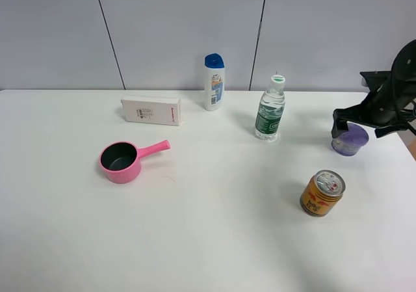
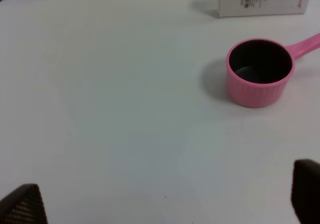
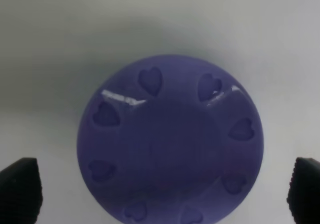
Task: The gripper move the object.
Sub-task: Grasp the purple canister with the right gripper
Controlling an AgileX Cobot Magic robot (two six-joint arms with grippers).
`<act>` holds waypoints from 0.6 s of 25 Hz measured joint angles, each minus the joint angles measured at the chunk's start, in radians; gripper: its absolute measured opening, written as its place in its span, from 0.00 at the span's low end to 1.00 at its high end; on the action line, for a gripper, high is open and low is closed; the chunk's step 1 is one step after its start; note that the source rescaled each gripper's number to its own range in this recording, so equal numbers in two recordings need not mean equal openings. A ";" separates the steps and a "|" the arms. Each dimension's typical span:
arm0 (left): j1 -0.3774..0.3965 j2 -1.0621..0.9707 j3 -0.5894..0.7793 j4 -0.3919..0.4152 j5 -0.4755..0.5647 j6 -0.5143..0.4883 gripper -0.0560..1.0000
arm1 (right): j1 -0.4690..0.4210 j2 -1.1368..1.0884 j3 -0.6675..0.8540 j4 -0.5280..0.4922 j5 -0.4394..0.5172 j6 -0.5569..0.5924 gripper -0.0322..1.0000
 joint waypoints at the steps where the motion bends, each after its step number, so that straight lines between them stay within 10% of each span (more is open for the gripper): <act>1: 0.000 0.000 0.000 0.000 0.000 0.000 1.00 | 0.000 0.009 0.000 0.000 -0.007 0.000 1.00; 15: 0.000 0.000 0.000 0.000 0.000 0.000 1.00 | 0.000 0.069 0.000 0.019 -0.071 -0.016 1.00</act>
